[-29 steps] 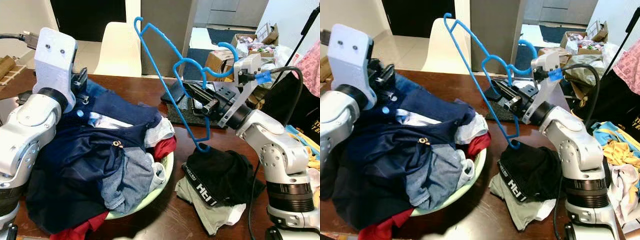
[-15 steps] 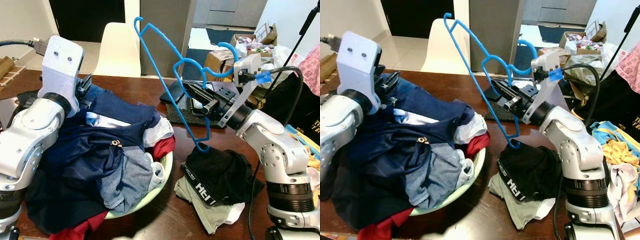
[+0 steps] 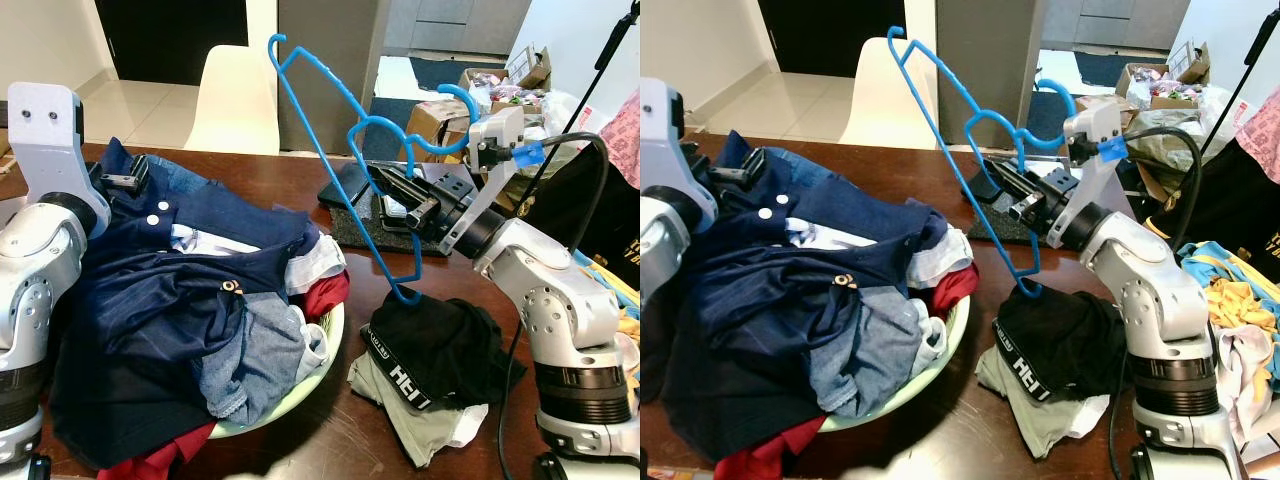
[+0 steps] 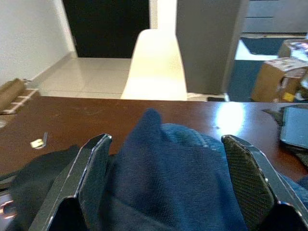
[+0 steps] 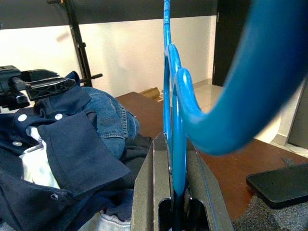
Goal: Hang hanger
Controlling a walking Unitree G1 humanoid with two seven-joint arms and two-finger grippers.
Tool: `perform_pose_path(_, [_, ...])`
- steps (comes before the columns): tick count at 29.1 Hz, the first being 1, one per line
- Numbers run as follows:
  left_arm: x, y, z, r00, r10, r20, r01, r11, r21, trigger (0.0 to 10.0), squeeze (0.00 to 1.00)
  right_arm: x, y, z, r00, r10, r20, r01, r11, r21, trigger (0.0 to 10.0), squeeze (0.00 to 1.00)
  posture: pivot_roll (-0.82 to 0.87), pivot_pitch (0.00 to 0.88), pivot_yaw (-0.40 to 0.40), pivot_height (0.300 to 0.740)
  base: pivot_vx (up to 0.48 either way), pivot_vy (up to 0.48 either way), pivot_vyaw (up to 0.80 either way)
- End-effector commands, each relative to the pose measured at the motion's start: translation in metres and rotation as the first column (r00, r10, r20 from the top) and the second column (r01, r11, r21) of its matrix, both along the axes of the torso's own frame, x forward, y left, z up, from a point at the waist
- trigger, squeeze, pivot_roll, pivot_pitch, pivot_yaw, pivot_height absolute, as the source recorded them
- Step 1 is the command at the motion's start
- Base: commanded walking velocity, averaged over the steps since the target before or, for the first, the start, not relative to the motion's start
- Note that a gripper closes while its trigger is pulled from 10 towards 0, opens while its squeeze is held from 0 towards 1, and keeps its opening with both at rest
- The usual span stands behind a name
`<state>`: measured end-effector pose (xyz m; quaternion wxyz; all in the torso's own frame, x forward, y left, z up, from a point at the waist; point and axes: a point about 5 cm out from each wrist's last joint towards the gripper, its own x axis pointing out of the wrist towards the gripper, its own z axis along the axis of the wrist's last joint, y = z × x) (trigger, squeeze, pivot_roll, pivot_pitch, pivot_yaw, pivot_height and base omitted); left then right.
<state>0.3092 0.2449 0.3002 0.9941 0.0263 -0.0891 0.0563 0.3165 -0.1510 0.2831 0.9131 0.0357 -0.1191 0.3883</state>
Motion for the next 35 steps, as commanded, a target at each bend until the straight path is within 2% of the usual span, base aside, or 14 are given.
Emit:
perform_pose_path(1, [0.005,-0.003,-0.006,0.999,-0.046,-0.024,0.045,0.998,-0.044,10.0,0.00,-0.002,-0.001,0.002,1.000,0.002,0.004,-0.002,1.000,0.003,10.0,0.00,0.10,0.088,-0.032,0.740,0.000,0.000,0.00])
perform_pose_path(3, [0.005,-0.003,-0.006,0.999,-0.046,-0.024,0.045,0.998,-0.044,10.0,0.00,-0.002,-0.001,0.002,1.000,0.002,0.004,-0.002,1.000,0.003,10.0,0.00,0.10,0.088,-0.032,0.740,0.000,0.000,0.00])
perform_pose_path(4, [0.008,-0.010,-0.012,0.994,-0.096,-0.056,0.094,0.994,-0.052,10.0,0.00,-0.002,-0.002,0.003,1.000,0.001,0.005,-0.001,1.000,0.001,10.0,0.00,0.10,0.089,-0.032,0.740,0.000,0.000,0.00])
perform_pose_path(5, [0.008,-0.010,-0.012,0.994,-0.096,-0.056,0.094,0.994,-0.052,10.0,0.00,-0.002,-0.002,0.003,1.000,0.001,0.005,-0.001,1.000,0.001,10.0,0.00,0.10,0.089,-0.032,0.740,0.000,0.000,0.00])
perform_pose_path(6, [0.010,-0.016,-0.018,0.989,-0.117,-0.093,0.113,0.993,-0.041,10.0,0.00,-0.002,-0.002,0.003,1.000,-0.002,0.005,0.002,1.000,-0.001,10.0,0.00,0.10,0.091,-0.031,0.740,0.000,0.000,0.00])
perform_pose_path(9, [0.011,-0.015,-0.023,0.987,-0.101,-0.123,0.098,0.995,-0.023,10.0,0.00,-0.002,-0.003,0.003,1.000,-0.006,0.005,0.006,1.000,-0.003,10.0,0.00,0.09,0.092,-0.030,0.740,0.000,0.000,0.00])
perform_pose_path(12, [0.010,-0.005,-0.026,0.988,-0.015,-0.153,0.019,1.000,0.021,10.0,0.00,-0.002,-0.005,0.003,1.000,-0.011,0.002,0.011,1.000,-0.004,10.0,0.00,0.09,0.092,-0.030,0.740,0.000,0.000,0.00])
perform_pose_path(13, [0.010,-0.005,-0.026,0.988,-0.015,-0.153,0.019,1.000,0.021,10.0,0.00,-0.002,-0.005,0.003,1.000,-0.011,0.002,0.011,1.000,-0.004,10.0,0.00,0.09,0.092,-0.030,0.740,0.000,0.000,0.00])
perform_pose_path(17, [0.004,0.014,-0.019,0.983,0.104,-0.150,-0.098,0.994,0.045,10.0,0.00,-0.002,-0.005,0.002,1.000,-0.009,0.000,0.009,1.000,-0.003,10.0,0.00,0.10,0.094,-0.032,0.740,0.000,0.000,0.00])
perform_pose_path(25, [0.002,0.024,-0.020,0.976,0.158,-0.153,-0.151,0.987,0.056,10.0,0.00,-0.002,-0.005,0.002,1.000,-0.009,0.001,0.009,1.000,-0.002,10.0,0.00,0.10,0.088,-0.026,0.740,0.000,0.000,0.00])
perform_pose_path(26, [0.002,0.024,-0.022,0.973,0.160,-0.164,-0.153,0.987,0.056,8.0,0.00,-0.002,-0.005,0.002,1.000,-0.009,0.002,0.009,1.000,-0.001,10.0,0.00,0.10,0.086,-0.026,0.740,0.000,0.000,0.00])
perform_pose_path(27, [0.002,0.024,-0.022,0.973,0.160,-0.164,-0.153,0.987,0.056,8.0,0.00,-0.002,-0.005,0.002,1.000,-0.009,0.002,0.009,1.000,-0.001,10.0,0.00,0.10,0.086,-0.026,0.740,0.000,0.000,0.00])
perform_pose_path(28, [0.003,0.024,-0.025,0.972,0.159,-0.172,-0.151,0.987,0.056,0.0,0.00,-0.002,-0.005,0.002,1.000,-0.010,0.003,0.010,1.000,-0.002,10.0,0.00,0.10,0.085,-0.025,0.740,0.000,0.000,0.00])
perform_pose_path(35, [0.005,0.021,-0.028,0.971,0.153,-0.185,-0.145,0.988,0.055,0.0,0.00,-0.003,-0.005,0.003,1.000,-0.012,0.007,0.012,1.000,-0.003,10.0,0.00,0.10,0.082,-0.022,0.740,0.000,0.000,0.00])
